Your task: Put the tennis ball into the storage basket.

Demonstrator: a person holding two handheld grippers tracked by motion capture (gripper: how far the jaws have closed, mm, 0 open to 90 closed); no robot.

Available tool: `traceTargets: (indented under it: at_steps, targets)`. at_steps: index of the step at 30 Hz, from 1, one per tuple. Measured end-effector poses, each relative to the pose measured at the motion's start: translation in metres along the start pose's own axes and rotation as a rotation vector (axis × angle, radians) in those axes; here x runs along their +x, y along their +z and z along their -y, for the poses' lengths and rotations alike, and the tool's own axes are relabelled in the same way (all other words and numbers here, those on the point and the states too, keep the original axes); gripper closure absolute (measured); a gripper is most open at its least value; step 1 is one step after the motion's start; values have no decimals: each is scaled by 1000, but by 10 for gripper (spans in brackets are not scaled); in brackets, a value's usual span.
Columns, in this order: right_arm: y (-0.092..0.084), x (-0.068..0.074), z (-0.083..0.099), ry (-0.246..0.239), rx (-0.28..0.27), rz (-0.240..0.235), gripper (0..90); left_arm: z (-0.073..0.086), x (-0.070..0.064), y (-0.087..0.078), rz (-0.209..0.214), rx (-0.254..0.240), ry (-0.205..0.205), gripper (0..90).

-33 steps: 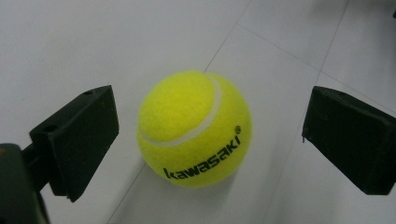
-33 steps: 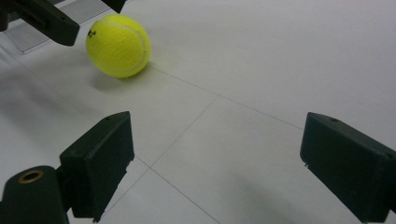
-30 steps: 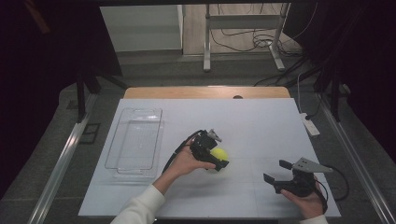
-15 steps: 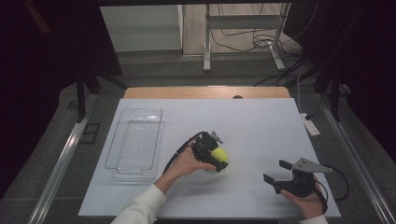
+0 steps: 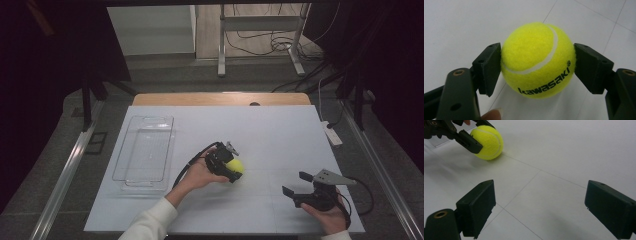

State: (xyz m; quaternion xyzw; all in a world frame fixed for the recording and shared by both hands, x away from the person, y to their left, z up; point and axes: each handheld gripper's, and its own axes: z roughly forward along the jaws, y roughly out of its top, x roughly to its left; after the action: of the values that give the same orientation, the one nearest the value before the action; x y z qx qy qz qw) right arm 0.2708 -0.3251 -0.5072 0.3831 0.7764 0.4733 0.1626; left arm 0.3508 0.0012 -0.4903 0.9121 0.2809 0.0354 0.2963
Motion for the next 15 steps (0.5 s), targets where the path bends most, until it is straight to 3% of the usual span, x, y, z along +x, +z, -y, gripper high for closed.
traceTargets:
  at_steps: [15]
  targets:
    - [-1, 0, 0, -2, 0, 6, 101, 1, 2, -16, 12, -53, -13, 266]
